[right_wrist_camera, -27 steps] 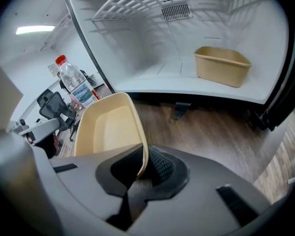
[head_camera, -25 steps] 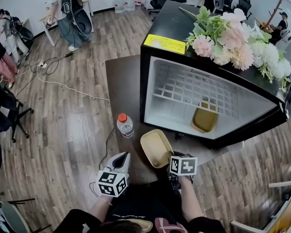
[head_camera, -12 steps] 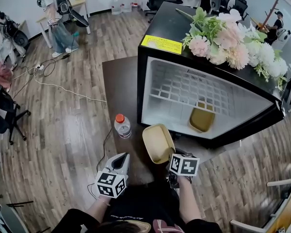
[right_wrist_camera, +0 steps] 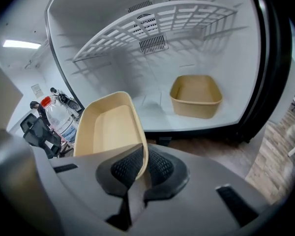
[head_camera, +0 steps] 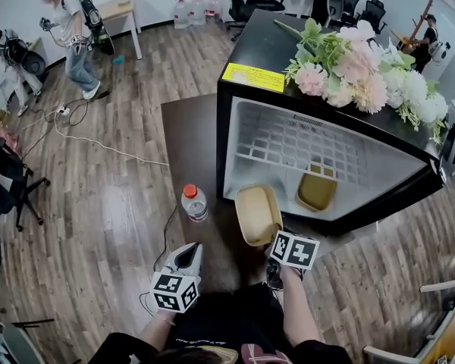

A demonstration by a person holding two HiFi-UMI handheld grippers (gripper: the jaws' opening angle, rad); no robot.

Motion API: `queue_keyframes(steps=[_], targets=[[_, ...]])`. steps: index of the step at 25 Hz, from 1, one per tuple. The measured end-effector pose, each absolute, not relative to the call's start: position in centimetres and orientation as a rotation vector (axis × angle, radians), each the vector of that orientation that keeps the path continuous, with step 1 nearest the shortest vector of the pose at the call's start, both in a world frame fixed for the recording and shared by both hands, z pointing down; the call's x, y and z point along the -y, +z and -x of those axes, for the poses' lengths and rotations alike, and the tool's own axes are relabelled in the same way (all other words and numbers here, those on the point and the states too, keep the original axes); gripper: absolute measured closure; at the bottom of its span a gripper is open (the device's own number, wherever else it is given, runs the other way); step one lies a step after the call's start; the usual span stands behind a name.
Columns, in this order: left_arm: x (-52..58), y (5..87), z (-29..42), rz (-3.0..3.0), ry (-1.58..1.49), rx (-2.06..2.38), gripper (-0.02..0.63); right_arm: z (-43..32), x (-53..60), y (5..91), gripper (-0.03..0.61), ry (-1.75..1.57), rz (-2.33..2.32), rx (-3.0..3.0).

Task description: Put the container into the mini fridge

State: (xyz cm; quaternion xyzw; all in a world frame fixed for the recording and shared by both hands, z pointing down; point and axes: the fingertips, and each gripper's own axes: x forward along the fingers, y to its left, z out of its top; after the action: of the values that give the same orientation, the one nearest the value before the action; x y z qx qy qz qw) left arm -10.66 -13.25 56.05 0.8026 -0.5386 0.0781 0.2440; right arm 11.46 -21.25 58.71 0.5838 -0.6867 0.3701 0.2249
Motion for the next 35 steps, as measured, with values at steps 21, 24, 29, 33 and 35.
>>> queue_keyframes(steps=[21, 24, 29, 33, 35], targets=[[13.9, 56.5, 12.7, -2.127, 0.224, 1.541, 0.606, -12.0, 26.9, 58.1, 0.551, 1.069, -1.777, 1.795], [14.1, 56.6, 12.9, -2.121, 0.235, 1.550, 0.606, -11.7, 27.9, 58.1, 0.551, 1.074, -1.787, 1.786], [14.4, 56.8, 12.8, -2.109, 0.242, 1.554, 0.606, -12.2, 29.3, 58.0, 0.551, 1.047, -1.838, 1.757], [14.6, 56.9, 13.1, -2.091, 0.239, 1.563, 0.606, -12.4, 30.1, 58.0, 0.551, 1.050, -1.855, 1.737], [14.7, 57.0, 13.1, -2.086, 0.242, 1.566, 0.606, -12.5, 30.5, 58.1, 0.551, 1.057, -1.861, 1.731]])
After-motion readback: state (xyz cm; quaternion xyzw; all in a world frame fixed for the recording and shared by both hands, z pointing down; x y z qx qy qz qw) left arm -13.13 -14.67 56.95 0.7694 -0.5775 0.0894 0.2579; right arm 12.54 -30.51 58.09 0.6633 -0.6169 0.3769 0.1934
